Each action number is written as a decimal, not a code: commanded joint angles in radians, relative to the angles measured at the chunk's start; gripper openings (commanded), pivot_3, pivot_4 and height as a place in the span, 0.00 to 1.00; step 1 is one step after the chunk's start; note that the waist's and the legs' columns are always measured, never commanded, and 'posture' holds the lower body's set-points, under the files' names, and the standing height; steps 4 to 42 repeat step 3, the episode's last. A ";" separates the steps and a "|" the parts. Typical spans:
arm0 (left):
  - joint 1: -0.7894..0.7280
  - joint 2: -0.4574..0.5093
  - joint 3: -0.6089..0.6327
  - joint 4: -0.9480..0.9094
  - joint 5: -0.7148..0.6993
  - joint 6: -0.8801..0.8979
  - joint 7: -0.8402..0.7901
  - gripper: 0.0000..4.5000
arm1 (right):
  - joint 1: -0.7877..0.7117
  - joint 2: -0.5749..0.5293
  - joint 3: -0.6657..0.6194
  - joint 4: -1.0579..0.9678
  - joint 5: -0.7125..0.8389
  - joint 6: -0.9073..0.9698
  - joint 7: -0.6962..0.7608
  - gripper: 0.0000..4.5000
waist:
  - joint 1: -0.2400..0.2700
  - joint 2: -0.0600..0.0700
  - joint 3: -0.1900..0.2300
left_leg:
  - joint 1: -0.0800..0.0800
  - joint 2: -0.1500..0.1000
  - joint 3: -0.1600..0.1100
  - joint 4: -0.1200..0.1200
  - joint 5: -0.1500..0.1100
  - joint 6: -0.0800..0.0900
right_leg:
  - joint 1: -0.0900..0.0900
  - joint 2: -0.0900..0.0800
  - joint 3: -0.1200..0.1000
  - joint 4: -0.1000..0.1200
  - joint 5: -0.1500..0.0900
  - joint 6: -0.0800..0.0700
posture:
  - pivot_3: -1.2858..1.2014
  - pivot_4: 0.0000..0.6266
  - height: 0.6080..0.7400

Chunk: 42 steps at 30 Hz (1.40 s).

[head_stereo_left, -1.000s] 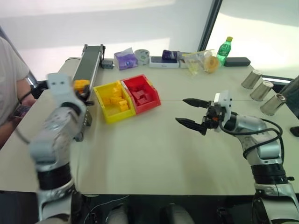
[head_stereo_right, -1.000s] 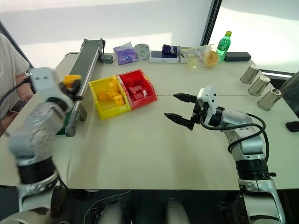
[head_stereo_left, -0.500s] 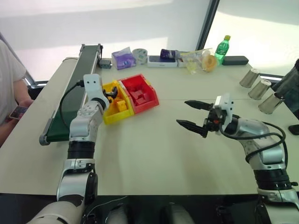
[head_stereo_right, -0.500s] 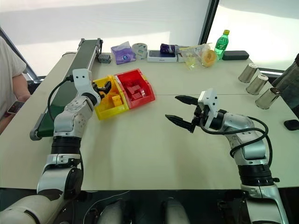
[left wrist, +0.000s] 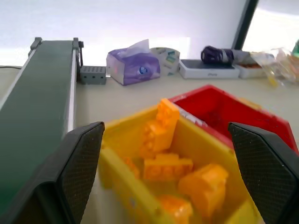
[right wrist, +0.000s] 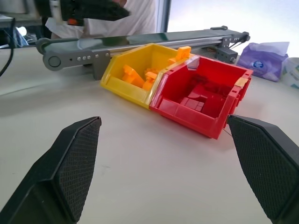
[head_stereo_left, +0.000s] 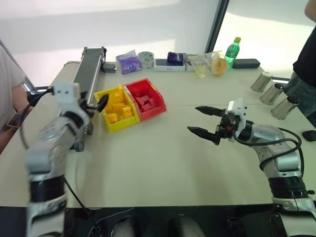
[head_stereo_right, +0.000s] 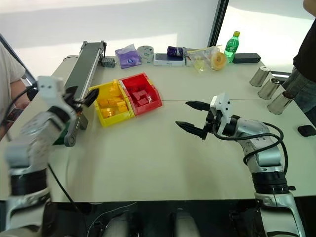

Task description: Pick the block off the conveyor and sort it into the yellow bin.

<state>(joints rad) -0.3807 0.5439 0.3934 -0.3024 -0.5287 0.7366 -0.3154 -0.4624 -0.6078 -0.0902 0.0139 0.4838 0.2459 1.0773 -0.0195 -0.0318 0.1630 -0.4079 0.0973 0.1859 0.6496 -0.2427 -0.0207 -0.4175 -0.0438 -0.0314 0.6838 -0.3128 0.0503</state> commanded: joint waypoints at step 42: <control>0.225 0.104 0.194 -0.154 -0.092 -0.021 -0.152 0.99 | -0.038 -0.011 -0.010 0.019 -0.001 -0.029 0.026 1.00 | 0.004 0.000 0.000 | 0.000 0.000 0.000 0.000 0.000 0.000 | 0.000 0.000 0.000 0.000 0.000 0.000 | 0.52 0.24 1.00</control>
